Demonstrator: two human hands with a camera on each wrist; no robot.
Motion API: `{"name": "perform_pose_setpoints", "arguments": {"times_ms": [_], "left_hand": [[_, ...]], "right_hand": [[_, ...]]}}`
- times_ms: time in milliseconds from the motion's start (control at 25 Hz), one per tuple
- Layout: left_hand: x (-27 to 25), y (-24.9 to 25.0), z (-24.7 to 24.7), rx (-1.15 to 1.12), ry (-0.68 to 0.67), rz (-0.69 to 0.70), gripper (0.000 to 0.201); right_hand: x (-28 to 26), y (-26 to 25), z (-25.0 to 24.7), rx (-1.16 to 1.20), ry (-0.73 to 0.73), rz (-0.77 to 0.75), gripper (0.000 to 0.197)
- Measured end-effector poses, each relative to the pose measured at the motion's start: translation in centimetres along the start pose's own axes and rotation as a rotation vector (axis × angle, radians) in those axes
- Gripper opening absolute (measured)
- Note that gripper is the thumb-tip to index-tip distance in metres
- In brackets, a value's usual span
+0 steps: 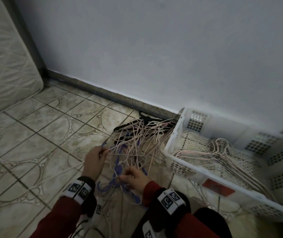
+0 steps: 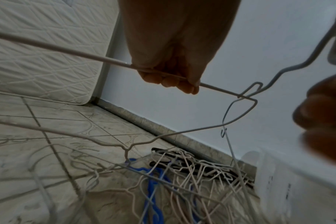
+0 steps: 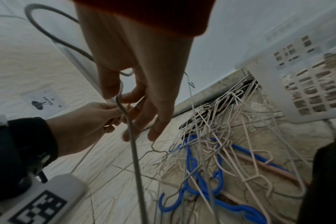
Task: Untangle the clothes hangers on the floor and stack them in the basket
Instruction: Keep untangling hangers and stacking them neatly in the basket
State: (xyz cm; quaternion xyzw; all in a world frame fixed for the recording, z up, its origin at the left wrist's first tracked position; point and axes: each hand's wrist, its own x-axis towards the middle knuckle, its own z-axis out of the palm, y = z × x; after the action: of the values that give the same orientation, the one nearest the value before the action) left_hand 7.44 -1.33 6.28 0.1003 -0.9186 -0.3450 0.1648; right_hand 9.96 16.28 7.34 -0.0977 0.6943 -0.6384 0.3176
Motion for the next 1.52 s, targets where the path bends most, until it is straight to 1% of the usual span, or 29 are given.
{"name": "perform_pose_setpoints", "arguments": {"times_ms": [80,120,240,320,480,600,680,800,840,1000,1080,1120,1160,1200,1240,1320,1360,1440,1520], "left_hand": [[-0.1,0.9,-1.1,-0.041,0.054,-0.002,0.013],[0.0,1.2,-1.6,-0.07,0.073,-0.011,0.013],[0.0,1.3,-2.7,-0.104,0.09,-0.024,0.014],[-0.3,1.2,-3.3,-0.116,0.101,-0.039,0.013],[-0.6,1.4,-4.0,-0.178,0.189,-0.082,0.013],[-0.5,1.7,-4.9,-0.21,0.271,-0.079,0.014],[0.0,2.0,-5.7,-0.26,0.318,-0.063,0.014],[1.4,3.4,-7.8,-0.339,0.337,-0.062,0.019],[2.0,4.1,-8.8,-0.344,0.355,-0.04,0.021],[5.0,6.7,-13.3,-0.296,0.418,0.127,0.026],[6.3,7.7,-15.0,-0.322,0.429,0.196,0.033],[6.8,8.1,-15.6,-0.35,0.438,0.217,0.033],[7.0,8.6,-16.0,-0.395,0.455,0.233,0.027],[7.0,9.2,-16.1,-0.447,0.472,0.24,0.016],[6.8,10.1,-16.0,-0.503,0.484,0.252,0.011],[6.0,12.2,-15.3,-0.593,0.481,0.282,0.02],[5.4,13.2,-14.6,-0.655,0.465,0.297,0.022],[3.7,14.7,-12.7,-0.74,0.393,0.312,0.024],[1.2,15.8,-9.7,-0.775,0.288,0.334,0.024]], "right_hand": [[-1.0,-1.1,0.0,0.129,0.036,-0.083,0.026],[-1.5,-1.9,-0.2,0.152,0.068,-0.125,0.025],[-2.8,-3.8,-1.7,0.231,0.197,-0.256,0.024],[-3.4,-4.7,-3.3,0.304,0.263,-0.311,0.025],[-4.4,-5.7,-6.6,0.348,0.381,-0.312,0.028],[-5.3,-5.6,-9.2,0.322,0.499,-0.321,0.032],[-5.8,-5.2,-10.7,0.317,0.545,-0.333,0.033],[-6.6,-4.6,-12.1,0.297,0.572,-0.321,0.032],[-6.8,-4.6,-12.3,0.279,0.578,-0.318,0.032],[-7.4,-4.5,-12.6,0.214,0.582,-0.313,0.031],[-7.5,-4.5,-12.7,0.221,0.585,-0.312,0.031],[-7.5,-4.5,-12.8,0.231,0.585,-0.313,0.031],[-7.6,-4.5,-12.8,0.24,0.584,-0.315,0.031],[-7.6,-4.5,-12.8,0.249,0.58,-0.316,0.031],[-7.6,-4.4,-12.8,0.255,0.573,-0.319,0.031],[-7.6,-4.6,-12.7,0.263,0.565,-0.32,0.03],[-7.7,-4.7,-12.6,0.267,0.568,-0.314,0.03],[-7.8,-5.0,-12.8,0.3,0.574,-0.295,0.031],[-8.0,-5.3,-13.3,0.367,0.58,-0.267,0.03]]}}
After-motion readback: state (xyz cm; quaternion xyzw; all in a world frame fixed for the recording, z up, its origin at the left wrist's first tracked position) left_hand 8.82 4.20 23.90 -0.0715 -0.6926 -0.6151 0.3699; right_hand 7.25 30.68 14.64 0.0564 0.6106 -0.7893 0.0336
